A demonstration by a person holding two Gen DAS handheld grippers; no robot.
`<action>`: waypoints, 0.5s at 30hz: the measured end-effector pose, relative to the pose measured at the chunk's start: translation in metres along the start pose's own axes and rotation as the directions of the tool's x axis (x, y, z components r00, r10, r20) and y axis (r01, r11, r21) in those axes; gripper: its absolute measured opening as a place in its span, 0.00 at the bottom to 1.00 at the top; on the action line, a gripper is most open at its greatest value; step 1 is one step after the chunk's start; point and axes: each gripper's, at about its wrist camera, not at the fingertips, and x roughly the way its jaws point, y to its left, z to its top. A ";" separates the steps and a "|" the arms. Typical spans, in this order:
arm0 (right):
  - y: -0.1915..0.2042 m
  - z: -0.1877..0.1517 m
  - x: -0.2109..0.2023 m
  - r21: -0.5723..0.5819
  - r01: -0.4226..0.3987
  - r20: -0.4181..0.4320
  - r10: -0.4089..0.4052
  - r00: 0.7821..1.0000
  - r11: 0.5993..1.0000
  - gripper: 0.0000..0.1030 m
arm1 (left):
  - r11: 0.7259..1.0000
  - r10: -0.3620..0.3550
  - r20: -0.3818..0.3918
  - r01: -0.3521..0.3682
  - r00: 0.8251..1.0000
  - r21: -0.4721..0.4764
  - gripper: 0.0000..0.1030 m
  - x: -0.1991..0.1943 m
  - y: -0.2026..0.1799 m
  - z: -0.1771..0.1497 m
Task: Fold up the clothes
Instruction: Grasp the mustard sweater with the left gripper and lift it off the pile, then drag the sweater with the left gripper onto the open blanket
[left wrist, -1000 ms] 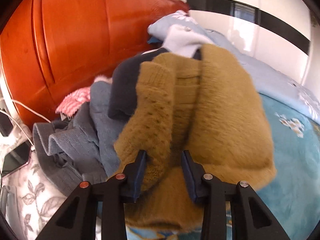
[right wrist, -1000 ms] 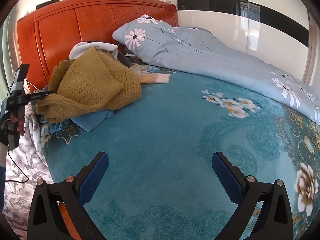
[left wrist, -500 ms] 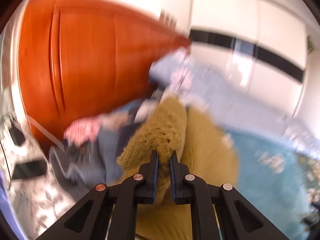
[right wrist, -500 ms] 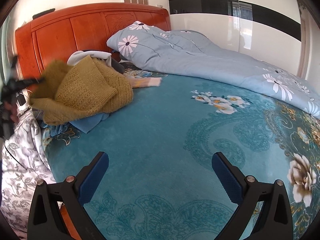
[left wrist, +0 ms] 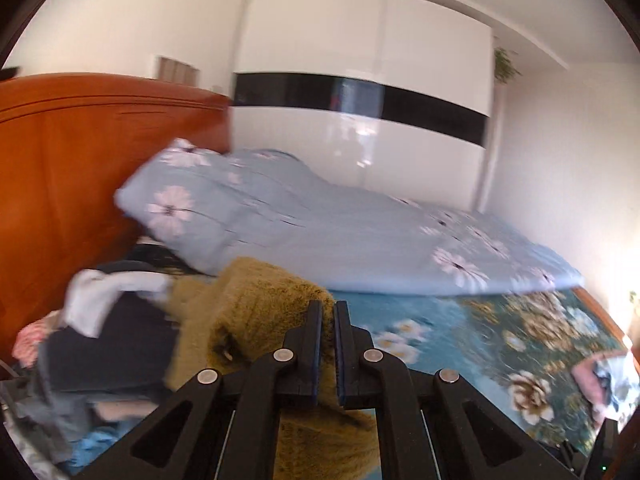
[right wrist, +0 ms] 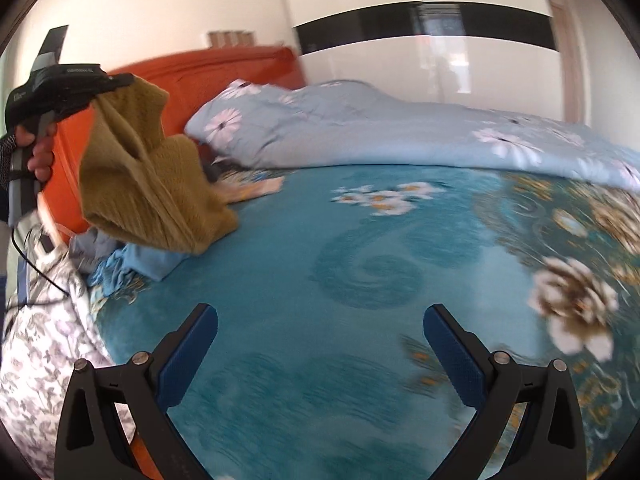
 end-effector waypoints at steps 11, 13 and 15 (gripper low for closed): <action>-0.090 -0.031 -0.042 0.147 0.132 -0.005 -0.133 0.991 0.980 1.00 | 0.979 -0.203 -0.227 0.192 0.953 -0.068 0.06 0.077 -0.111 -0.127; -0.103 -0.034 -0.044 0.172 0.158 -0.012 -0.158 0.987 0.972 1.00 | 0.982 -0.166 -0.232 0.141 0.958 -0.123 0.06 0.068 -0.085 -0.149; -0.112 -0.035 -0.042 0.191 0.169 -0.020 -0.168 0.985 0.967 1.00 | 0.984 -0.103 -0.239 0.064 0.965 -0.165 0.06 0.060 -0.054 -0.167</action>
